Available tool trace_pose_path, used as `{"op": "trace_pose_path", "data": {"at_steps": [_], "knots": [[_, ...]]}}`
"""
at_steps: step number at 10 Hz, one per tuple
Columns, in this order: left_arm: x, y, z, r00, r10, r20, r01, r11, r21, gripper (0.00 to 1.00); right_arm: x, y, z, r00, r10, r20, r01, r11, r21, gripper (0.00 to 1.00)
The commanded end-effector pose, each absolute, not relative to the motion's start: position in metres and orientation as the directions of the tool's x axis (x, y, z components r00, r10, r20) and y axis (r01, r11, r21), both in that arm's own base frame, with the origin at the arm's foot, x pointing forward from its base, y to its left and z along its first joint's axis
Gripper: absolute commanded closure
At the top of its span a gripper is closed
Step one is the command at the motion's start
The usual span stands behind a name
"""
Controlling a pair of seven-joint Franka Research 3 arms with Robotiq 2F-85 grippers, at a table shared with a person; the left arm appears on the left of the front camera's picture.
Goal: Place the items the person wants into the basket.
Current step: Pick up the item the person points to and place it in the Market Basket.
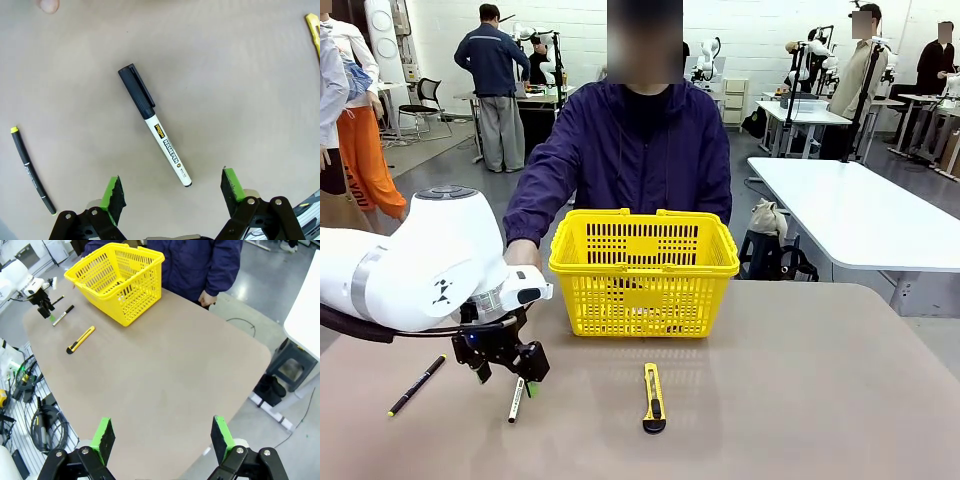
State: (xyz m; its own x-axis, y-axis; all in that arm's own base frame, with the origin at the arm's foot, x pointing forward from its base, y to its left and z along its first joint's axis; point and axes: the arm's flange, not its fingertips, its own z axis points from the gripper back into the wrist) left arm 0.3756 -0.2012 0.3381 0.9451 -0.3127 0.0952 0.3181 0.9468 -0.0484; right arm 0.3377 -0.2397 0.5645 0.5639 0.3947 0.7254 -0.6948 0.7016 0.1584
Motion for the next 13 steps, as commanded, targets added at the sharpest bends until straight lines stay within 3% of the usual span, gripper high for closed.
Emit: {"op": "trace_pose_path", "data": {"at_steps": [1, 6, 9, 13], "knots": [[0.377, -0.200, 0.342, 0.956, -0.279, 0.089, 0.284, 0.958, -0.049, 0.00, 0.339, -0.240, 0.563, 0.542, 0.386, 0.746, -0.706, 0.691, 0.156, 0.00], [0.377, -0.199, 0.339, 0.950, -0.298, 0.096, 0.303, 0.952, -0.050, 0.00, 0.339, -0.240, 0.563, 0.542, 0.386, 0.746, -0.706, 0.691, 0.156, 0.00], [0.392, -0.214, 0.326, 0.980, -0.133, 0.151, 0.131, 0.991, 0.024, 0.00, 0.339, -0.240, 0.563, 0.542, 0.386, 0.746, -0.706, 0.691, 0.156, 0.00], [0.401, -0.213, 0.310, 0.989, -0.013, 0.148, 0.013, 1.000, -0.002, 0.00, 0.339, -0.240, 0.563, 0.542, 0.386, 0.746, -0.706, 0.691, 0.156, 0.00]]}}
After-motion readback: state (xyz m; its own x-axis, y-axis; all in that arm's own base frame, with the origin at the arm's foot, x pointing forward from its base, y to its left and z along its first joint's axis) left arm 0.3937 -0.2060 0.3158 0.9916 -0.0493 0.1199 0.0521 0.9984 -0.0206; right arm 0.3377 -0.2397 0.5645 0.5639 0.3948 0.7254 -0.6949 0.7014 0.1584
